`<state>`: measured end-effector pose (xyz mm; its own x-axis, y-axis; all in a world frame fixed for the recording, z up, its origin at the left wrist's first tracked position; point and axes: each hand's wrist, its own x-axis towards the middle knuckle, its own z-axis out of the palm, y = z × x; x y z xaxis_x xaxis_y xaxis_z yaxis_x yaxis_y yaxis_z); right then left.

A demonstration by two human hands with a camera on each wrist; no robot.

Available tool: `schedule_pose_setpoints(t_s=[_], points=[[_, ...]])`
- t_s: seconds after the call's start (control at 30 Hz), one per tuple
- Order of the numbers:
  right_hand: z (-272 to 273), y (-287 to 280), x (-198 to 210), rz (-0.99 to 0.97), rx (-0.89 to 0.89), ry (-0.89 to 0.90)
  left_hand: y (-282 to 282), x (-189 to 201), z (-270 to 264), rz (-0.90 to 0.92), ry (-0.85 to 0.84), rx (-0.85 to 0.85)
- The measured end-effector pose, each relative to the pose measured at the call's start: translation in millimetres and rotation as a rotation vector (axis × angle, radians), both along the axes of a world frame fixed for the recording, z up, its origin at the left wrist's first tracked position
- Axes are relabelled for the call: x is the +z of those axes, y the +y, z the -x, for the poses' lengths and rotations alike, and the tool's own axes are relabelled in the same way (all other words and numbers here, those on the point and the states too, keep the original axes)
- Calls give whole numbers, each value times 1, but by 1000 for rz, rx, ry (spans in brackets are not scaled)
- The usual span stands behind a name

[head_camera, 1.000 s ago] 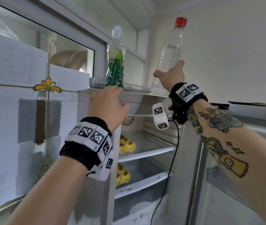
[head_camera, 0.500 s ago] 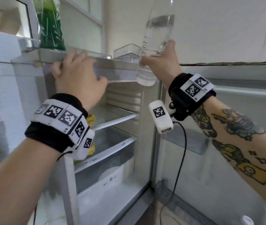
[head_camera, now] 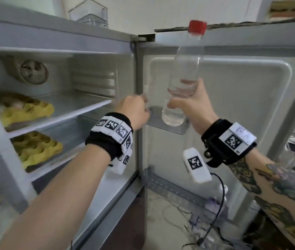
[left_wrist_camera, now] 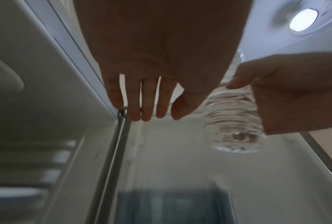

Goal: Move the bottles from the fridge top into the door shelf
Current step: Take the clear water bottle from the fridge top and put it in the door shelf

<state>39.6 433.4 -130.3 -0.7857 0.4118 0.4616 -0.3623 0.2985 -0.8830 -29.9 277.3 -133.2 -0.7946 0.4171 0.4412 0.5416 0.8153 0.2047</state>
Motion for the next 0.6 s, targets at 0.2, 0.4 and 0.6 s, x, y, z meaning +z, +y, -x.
schedule_pose_setpoints(t_s=[0.2,0.4,0.6], points=[[-19,47,-80,81,-117,-149,52,-53,22,77,-188,-136],[-21,74,-172,137,-248,-299,75,-80,39,123,-157,-189],[-8,75,-255,64,-380,-454,76,-89,51,38,-57,-243]])
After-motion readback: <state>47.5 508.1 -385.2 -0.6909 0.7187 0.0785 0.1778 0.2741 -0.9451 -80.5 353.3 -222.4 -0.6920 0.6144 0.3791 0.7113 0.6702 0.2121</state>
